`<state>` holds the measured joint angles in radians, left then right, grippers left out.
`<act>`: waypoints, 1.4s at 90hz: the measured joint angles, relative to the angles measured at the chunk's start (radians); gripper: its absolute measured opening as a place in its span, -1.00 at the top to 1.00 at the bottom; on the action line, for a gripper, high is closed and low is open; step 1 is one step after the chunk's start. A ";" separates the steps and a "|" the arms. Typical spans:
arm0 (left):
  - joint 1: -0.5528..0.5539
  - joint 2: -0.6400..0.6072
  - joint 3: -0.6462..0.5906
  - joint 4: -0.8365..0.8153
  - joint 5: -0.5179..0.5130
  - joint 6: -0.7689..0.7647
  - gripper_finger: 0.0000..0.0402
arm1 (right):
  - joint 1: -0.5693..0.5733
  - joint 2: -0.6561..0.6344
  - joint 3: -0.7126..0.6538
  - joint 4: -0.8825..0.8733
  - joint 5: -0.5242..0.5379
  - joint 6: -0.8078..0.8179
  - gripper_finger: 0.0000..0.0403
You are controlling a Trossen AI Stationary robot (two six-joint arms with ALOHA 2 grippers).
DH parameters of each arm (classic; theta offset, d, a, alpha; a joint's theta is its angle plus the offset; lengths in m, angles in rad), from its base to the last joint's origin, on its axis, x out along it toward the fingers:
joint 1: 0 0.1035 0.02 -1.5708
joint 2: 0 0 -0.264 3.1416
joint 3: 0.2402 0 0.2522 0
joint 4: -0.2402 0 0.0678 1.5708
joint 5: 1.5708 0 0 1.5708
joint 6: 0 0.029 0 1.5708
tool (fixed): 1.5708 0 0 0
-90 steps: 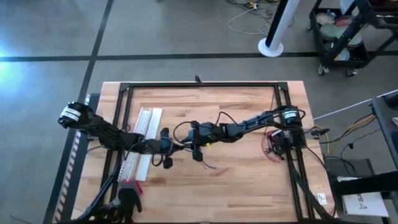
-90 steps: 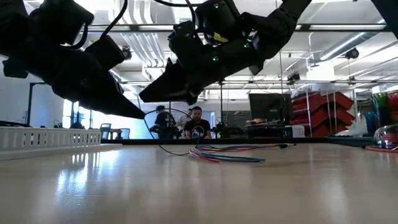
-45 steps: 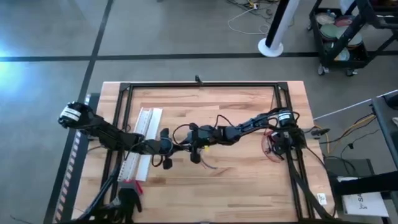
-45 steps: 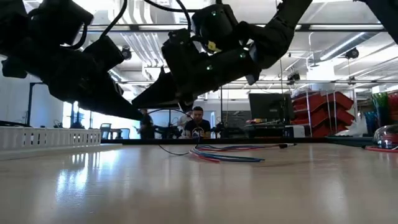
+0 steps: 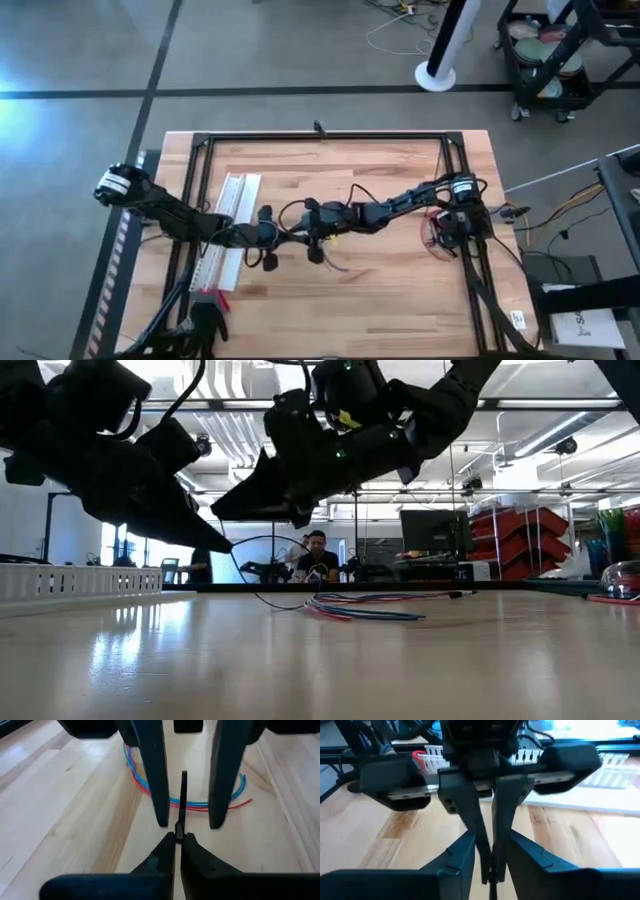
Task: Ziptie cables
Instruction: Wrap the cable wires using bottom black ziptie
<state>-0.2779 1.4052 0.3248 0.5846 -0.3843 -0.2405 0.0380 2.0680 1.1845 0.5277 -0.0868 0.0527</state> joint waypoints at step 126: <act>0.000 -0.001 0.000 0.000 -0.004 0.004 1.00 | 0.003 -0.032 0.004 0.023 0.038 0.013 1.00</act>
<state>-0.2780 1.4043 0.3252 0.5847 -0.3886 -0.2367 0.0414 2.0355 1.1885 0.5503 -0.0486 0.0662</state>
